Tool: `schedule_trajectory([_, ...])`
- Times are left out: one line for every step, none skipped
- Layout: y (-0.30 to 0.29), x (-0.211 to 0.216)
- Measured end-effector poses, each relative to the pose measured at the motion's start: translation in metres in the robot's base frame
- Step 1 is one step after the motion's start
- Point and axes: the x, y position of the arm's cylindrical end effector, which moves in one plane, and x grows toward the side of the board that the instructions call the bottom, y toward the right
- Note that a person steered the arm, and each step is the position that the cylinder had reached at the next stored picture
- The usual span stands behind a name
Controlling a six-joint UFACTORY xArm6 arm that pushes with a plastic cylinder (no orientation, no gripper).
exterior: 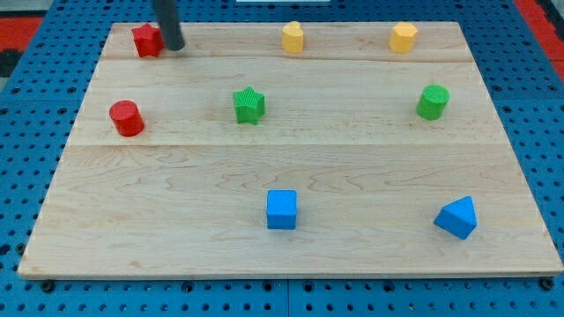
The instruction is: Slide the red star down and right a bit
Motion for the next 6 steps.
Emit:
schedule_trajectory([0.014, -0.028])
schedule_trajectory([-0.076, -0.023])
schedule_trajectory([-0.15, -0.003])
schedule_trajectory([-0.14, 0.0])
schedule_trajectory([-0.1, 0.008])
schedule_trajectory([-0.075, 0.035])
